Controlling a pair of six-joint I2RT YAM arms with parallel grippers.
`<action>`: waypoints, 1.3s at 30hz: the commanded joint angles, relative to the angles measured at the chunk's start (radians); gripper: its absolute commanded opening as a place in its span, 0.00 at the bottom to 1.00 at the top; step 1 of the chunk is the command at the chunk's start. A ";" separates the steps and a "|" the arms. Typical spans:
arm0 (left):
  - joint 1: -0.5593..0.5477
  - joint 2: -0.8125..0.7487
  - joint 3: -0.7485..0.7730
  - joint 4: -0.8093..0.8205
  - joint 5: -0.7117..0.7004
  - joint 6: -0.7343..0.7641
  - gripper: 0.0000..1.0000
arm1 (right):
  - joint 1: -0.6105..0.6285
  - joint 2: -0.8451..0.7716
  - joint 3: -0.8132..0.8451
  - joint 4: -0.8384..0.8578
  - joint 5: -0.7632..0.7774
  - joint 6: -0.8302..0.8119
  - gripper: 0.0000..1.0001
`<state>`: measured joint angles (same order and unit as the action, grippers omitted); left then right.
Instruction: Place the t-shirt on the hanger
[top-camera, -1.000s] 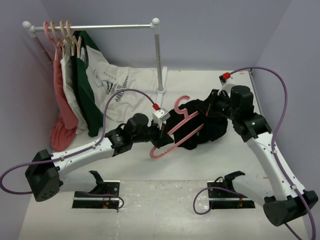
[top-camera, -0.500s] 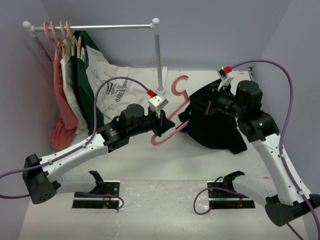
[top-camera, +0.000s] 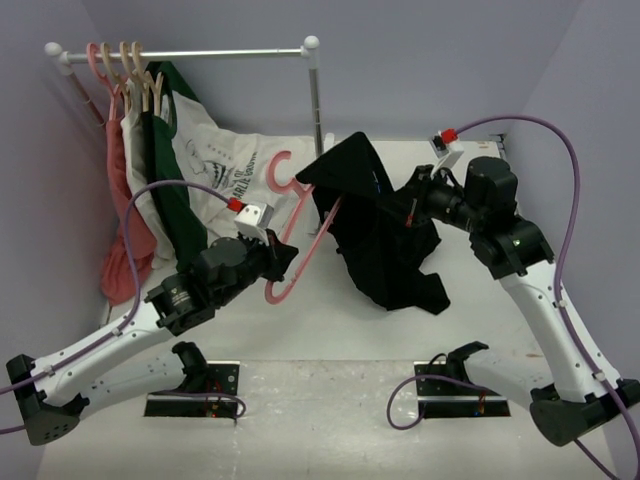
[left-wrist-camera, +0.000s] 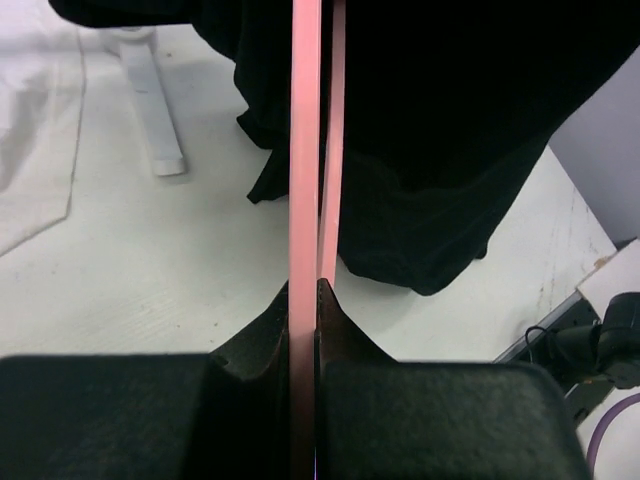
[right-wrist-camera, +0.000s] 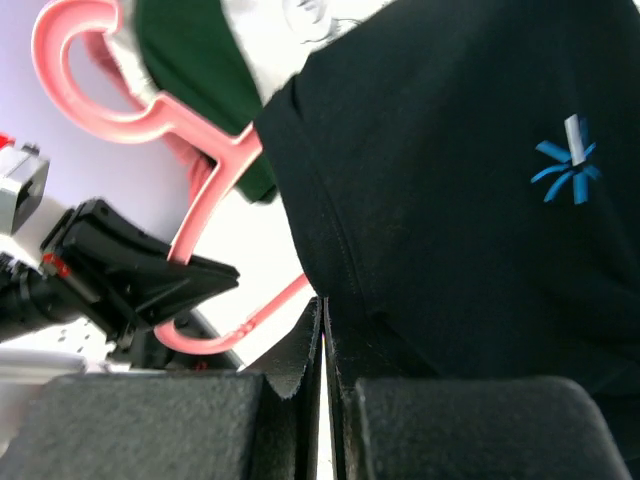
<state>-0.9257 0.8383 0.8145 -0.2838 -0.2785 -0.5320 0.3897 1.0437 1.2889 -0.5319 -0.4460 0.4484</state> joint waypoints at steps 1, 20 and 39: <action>0.004 -0.053 0.010 0.046 -0.167 -0.067 0.00 | 0.111 0.019 0.032 0.020 -0.073 0.001 0.00; 0.004 0.015 0.071 0.262 -0.033 -0.074 0.00 | 0.640 -0.032 -0.303 0.454 0.105 0.187 0.00; 0.004 -0.017 -0.041 0.597 -0.005 -0.042 0.00 | 0.643 -0.092 -0.316 0.280 0.348 0.125 0.00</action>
<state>-0.9306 0.8710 0.7838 0.0662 -0.2096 -0.5646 1.0208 0.9312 0.9646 -0.2100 -0.0456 0.5982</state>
